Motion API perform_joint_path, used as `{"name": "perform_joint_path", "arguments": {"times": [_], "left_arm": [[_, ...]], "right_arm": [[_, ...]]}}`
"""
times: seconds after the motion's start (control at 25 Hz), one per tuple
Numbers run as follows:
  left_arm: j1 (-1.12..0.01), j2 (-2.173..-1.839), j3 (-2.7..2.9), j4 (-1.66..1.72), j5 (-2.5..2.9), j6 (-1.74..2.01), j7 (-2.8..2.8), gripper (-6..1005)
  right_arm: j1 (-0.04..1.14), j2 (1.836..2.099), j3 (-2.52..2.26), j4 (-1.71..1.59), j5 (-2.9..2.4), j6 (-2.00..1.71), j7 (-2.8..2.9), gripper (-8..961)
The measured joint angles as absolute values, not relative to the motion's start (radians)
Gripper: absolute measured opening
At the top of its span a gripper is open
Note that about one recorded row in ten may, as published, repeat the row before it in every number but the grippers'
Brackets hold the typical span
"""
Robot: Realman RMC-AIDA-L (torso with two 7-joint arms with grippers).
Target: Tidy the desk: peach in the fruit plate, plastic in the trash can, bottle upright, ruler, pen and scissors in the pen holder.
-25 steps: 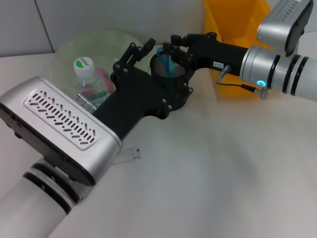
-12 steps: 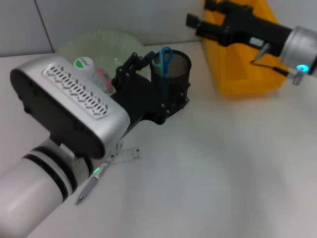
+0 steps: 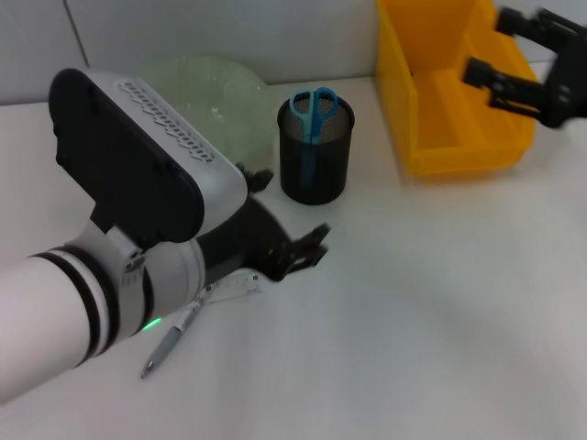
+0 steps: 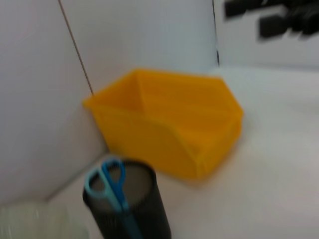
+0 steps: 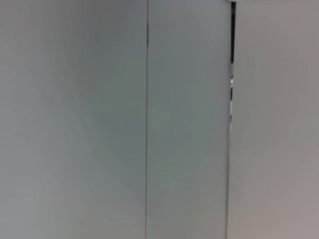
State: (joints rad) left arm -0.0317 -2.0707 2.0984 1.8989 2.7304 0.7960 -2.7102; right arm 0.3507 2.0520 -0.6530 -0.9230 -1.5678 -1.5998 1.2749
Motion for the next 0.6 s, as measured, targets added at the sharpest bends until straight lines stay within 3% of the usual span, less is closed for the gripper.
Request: {"name": "perform_joint_path", "arguments": {"times": [0.08, 0.2, 0.28, 0.48, 0.6], "left_arm": [[-0.041, -2.071, 2.090, 1.900, 2.732, 0.832, -2.711, 825], [-0.063, -2.072, 2.074, 1.900, 2.735, 0.902, -2.722, 825], [-0.117, -2.069, 2.045, 1.894, 2.750, 1.032, -2.749, 825], [-0.123, -2.068, 2.045, 1.894, 2.758, 1.046, -2.735, 825], [-0.202, -2.070, 2.039, 1.854, 2.789, 1.121, -2.601, 825]], "right_arm": [[0.334, 2.044, -0.651, -0.936, -1.572, -1.616, 1.285, 815], [0.285, 2.003, -0.634, -0.947, -1.612, -1.678, 1.308, 814], [0.280, 1.997, -0.622, -0.946, -1.628, -1.690, 1.308, 814], [0.273, 1.991, -0.546, -0.935, -1.790, -1.734, 1.294, 813], [0.255, 1.995, -0.538, -0.926, -1.848, -1.780, 1.234, 813]]}}
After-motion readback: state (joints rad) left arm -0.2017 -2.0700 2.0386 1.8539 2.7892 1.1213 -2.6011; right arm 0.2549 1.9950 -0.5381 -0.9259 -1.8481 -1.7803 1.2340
